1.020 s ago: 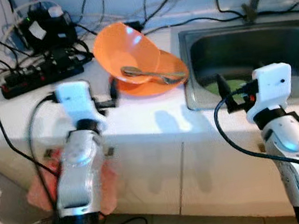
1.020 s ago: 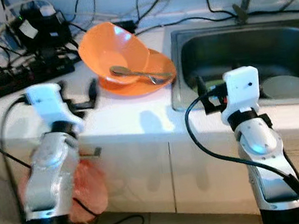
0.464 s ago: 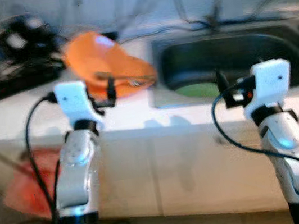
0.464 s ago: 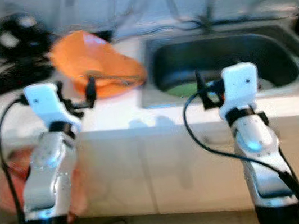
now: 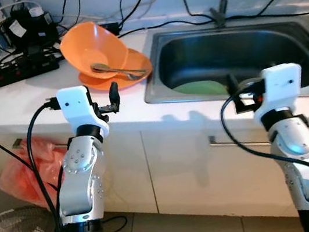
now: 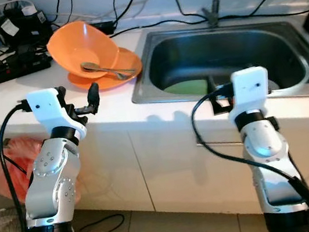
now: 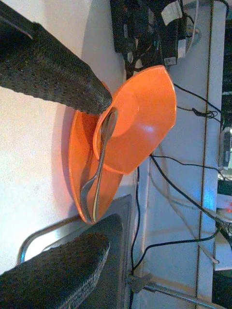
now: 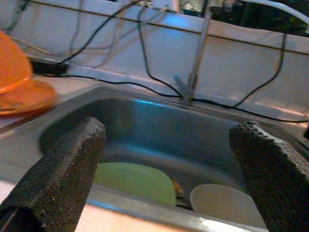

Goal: Kitchen organization

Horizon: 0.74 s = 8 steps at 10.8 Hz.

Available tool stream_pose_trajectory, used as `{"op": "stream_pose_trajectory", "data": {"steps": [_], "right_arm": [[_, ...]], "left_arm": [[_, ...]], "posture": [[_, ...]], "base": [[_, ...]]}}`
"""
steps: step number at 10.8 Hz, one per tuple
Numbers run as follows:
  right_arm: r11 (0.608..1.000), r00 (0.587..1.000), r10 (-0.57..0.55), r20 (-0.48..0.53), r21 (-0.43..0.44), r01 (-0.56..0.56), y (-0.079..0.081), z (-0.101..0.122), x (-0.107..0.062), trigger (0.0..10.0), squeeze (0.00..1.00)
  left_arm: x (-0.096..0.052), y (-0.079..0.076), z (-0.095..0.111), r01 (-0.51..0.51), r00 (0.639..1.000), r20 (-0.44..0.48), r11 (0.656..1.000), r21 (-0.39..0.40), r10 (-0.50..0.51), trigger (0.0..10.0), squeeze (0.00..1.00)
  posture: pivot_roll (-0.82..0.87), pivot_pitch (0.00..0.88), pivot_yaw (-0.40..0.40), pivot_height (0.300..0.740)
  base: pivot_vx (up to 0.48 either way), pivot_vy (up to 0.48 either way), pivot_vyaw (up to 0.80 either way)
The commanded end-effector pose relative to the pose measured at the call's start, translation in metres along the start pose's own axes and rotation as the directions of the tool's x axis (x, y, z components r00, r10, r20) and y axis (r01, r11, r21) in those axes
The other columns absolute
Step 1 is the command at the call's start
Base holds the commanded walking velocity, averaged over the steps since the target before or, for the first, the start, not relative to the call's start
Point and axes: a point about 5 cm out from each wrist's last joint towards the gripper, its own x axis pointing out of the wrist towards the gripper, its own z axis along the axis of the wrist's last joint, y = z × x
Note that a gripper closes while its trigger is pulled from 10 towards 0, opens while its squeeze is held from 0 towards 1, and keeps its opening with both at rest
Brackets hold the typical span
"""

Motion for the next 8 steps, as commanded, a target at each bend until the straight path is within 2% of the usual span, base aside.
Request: {"op": "stream_pose_trajectory", "data": {"steps": [1,4,8], "right_arm": [[1.000,1.000,0.004,0.011,-0.006,-0.004,0.0005,0.0029,-0.0007,10.0,0.00],[1.000,1.000,0.005,-0.003,0.003,-0.005,0.0016,-0.0014,-0.0053,10.0,0.00],[1.000,1.000,0.005,-0.004,0.000,-0.005,0.0019,-0.0010,-0.0071,10.0,0.00]], "left_arm": [[-0.0008,0.0055,0.0020,-0.022,1.000,0.002,1.000,0.009,0.022,10.0,0.00],[-0.0010,0.0067,0.0034,-0.019,1.000,0.003,1.000,0.008,0.019,10.0,0.00],[-0.0018,0.0106,0.0012,-0.024,1.000,-0.005,1.000,0.012,0.024,10.0,0.00]], "posture": [[0.07,0.000,0.018,0.740],[0.07,0.000,0.025,0.740],[0.07,0.000,0.021,0.740]], "base": [[0.304,0.000,0.00],[0.329,0.000,0.00],[0.307,0.291,0.00]]}}
